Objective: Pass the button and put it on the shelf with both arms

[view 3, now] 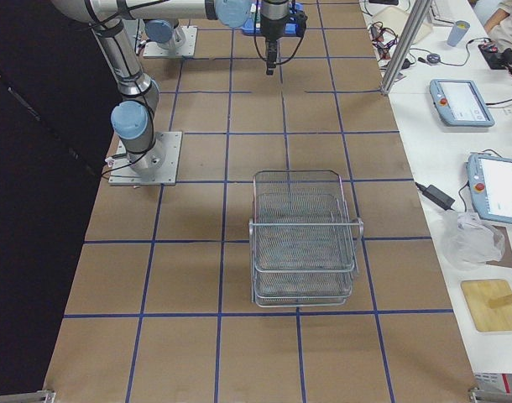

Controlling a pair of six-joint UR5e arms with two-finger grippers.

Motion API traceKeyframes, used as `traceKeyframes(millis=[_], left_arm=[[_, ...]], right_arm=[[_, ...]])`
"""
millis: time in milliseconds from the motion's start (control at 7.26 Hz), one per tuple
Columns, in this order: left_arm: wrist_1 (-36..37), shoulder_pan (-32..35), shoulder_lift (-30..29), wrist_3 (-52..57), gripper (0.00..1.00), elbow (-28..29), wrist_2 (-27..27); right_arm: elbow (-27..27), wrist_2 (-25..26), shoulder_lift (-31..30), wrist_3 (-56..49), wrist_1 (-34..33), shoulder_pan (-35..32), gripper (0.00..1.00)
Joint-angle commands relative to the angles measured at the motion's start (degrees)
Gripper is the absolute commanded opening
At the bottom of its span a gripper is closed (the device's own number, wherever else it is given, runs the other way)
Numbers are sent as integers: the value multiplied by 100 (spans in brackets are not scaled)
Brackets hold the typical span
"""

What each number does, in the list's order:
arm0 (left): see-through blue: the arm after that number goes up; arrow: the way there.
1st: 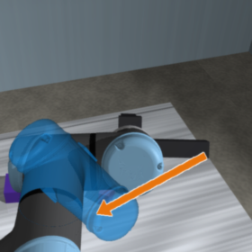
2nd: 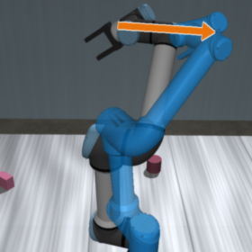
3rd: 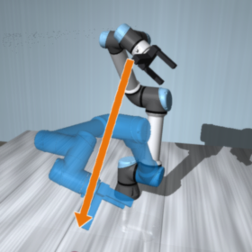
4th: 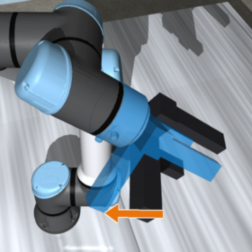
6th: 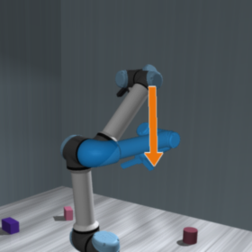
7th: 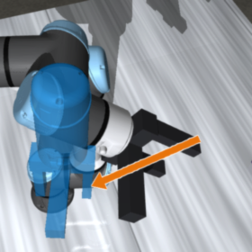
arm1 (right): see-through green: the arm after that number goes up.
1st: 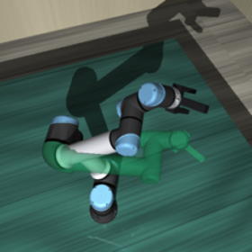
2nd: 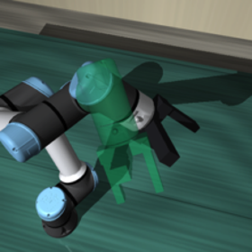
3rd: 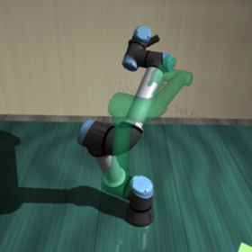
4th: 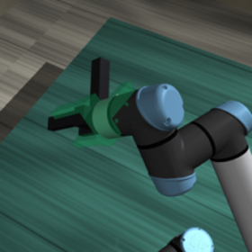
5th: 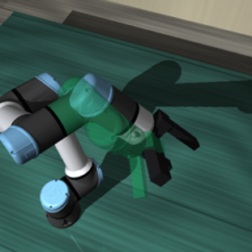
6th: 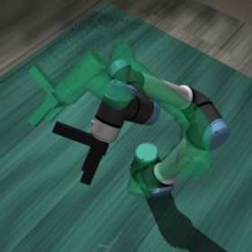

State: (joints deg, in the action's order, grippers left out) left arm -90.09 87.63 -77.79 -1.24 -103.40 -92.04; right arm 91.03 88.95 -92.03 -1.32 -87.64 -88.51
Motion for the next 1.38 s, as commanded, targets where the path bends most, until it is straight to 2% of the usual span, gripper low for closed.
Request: traceKeyframes(millis=[0, 1239], left_arm=[[43, 0, -8, 1, 100, -40, -25], [79, -220, -105, 36, 100, 48, 37]], right_arm=[[2, 0, 1, 0, -8, 0, 100], [2, -26, 1, 0, -8, 0, 100]])
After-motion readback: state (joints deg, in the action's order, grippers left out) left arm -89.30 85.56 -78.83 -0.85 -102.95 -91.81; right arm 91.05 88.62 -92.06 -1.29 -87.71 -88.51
